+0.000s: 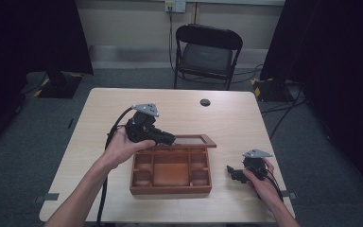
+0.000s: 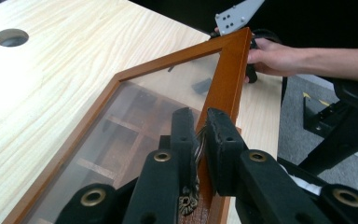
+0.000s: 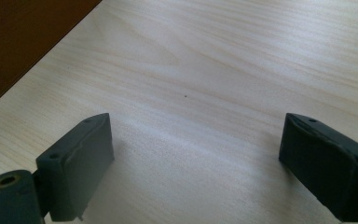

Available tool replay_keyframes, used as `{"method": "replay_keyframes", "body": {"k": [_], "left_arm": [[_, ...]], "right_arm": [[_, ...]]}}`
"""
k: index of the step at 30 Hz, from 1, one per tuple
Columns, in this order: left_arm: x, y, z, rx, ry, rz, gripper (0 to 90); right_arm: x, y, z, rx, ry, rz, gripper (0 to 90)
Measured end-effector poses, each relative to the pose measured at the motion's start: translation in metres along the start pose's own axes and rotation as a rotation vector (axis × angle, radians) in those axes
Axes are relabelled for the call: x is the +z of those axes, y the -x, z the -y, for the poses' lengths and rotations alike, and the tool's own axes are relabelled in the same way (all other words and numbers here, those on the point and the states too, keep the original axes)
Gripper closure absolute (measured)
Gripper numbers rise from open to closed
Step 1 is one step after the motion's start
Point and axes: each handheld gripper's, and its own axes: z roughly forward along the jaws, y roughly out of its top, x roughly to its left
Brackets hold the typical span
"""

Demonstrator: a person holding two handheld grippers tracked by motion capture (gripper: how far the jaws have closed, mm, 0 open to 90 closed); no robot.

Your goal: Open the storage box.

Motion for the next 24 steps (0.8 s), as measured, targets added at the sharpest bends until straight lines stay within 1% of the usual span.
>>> {"method": "replay_keyframes", "body": {"k": [2, 6, 12, 13, 19, 24], "left_arm": [[-0.0003, -0.0008, 0.0002, -0.001, 0.007, 0.002, 81.9], [-0.0005, -0.0003, -0.0001, 0.003, 0.005, -0.004, 81.9], [-0.0015, -0.0015, -0.0005, 0.0, 0.019, -0.01, 82.0], [-0.0011, -0.0012, -0.0003, -0.002, 0.028, -0.01, 82.0], [-0.0026, -0.0025, -0.0027, 0.002, 0.029, -0.016, 82.1], [-0.0037, -0.005, -0.0056, -0.003, 0.028, -0.016, 82.2]], "right_arm": [[0.0, 0.0, 0.0, 0.0, 0.0, 0.0, 9.0], [0.0, 0.0, 0.0, -0.001, 0.0, -0.001, 9.0], [-0.0001, 0.0, 0.0, 0.0, 0.0, -0.001, 9.0], [0.0, 0.0, 0.0, 0.0, 0.0, -0.001, 9.0], [0.0, 0.0, 0.0, 0.0, 0.0, -0.001, 9.0], [-0.0001, 0.0, 0.0, 0.0, 0.0, -0.001, 9.0]]}}
